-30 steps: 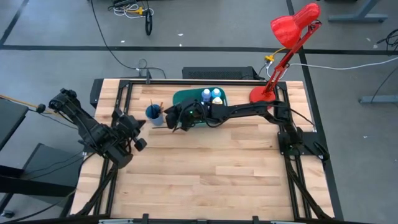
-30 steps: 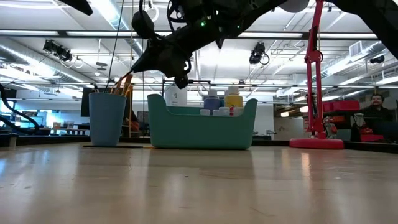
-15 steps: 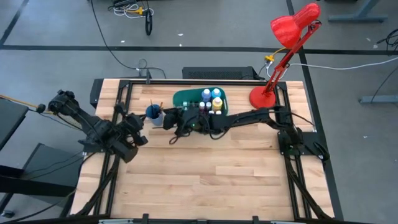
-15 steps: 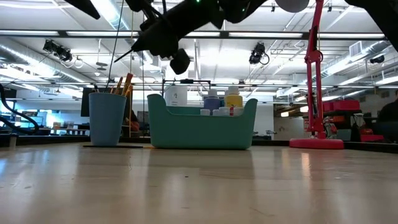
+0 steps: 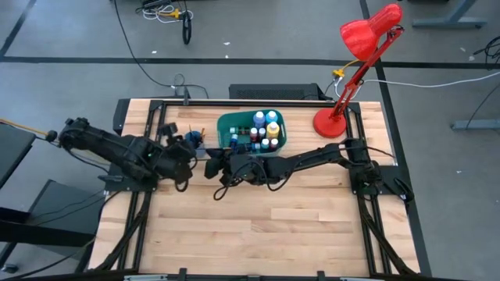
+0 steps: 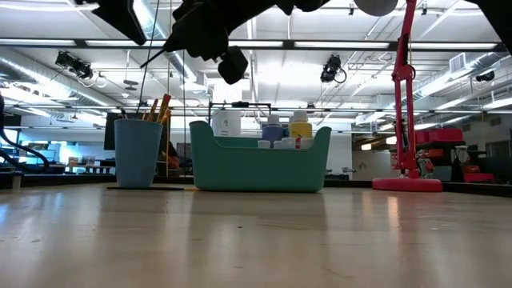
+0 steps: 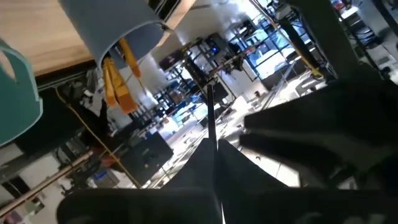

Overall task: Pick & Place Paint Supplies
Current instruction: Put the gold paint brush into the blue cup

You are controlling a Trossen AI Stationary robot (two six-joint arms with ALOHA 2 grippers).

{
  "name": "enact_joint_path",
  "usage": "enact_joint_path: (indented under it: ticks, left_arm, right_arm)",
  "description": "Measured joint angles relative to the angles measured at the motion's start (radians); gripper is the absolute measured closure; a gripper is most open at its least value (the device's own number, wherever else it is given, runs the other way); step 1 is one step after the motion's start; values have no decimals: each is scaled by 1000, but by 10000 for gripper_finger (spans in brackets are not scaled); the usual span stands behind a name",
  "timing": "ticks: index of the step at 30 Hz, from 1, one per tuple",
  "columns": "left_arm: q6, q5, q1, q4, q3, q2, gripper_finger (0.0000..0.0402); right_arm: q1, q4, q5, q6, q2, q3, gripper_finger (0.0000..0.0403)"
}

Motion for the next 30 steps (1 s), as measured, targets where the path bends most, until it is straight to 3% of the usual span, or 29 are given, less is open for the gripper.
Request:
enact_joint_path:
  ticks: [7, 16, 30]
  left_arm:
    - [207, 151, 81, 248, 0, 6, 242]
    - [206, 220, 150, 230, 0, 6, 239]
    - [310, 255, 160, 246, 0, 6, 239]
  right_arm:
    - [-4, 13, -12, -5, 0, 0, 403]
    - [1, 44, -13, -27, -1, 0, 403]
    - [-4, 50, -38, -62, -1, 0, 403]
